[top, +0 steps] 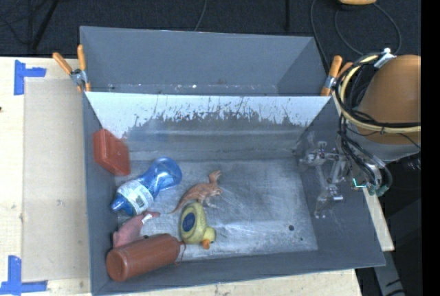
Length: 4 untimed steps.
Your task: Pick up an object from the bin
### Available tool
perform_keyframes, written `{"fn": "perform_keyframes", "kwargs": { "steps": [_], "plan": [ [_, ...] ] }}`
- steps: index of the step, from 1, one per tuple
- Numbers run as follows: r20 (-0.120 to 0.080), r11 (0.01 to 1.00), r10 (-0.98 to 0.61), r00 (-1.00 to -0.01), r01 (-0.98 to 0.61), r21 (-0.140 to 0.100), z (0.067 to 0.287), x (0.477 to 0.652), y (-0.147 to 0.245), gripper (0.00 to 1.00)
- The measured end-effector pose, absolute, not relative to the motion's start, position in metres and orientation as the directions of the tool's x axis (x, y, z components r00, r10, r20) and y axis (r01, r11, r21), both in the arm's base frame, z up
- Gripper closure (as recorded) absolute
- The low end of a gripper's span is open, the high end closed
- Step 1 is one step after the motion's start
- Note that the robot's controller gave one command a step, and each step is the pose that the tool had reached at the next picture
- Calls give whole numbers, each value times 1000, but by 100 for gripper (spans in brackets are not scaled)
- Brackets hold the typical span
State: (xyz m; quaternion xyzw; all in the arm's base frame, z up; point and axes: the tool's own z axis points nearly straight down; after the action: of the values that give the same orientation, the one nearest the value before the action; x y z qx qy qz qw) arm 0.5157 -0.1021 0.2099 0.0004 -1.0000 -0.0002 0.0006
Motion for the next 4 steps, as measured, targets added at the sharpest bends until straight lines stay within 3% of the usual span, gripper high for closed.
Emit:
{"fn": "perform_keyframes", "kwargs": {
  "steps": [1, 2, 3, 4],
  "plan": [
    [-7, 1000, 6, -1000, 6, -1, 160, 538, -110, 0],
    [4, 1000, 14, -1000, 14, 2, 127, 510, -119, 0],
    [2, 996, -93, -996, -93, 1, 102, 500, -110, 0],
    [4, 992, -125, -992, -125, 1, 111, 480, -63, 0]
  ]
}}
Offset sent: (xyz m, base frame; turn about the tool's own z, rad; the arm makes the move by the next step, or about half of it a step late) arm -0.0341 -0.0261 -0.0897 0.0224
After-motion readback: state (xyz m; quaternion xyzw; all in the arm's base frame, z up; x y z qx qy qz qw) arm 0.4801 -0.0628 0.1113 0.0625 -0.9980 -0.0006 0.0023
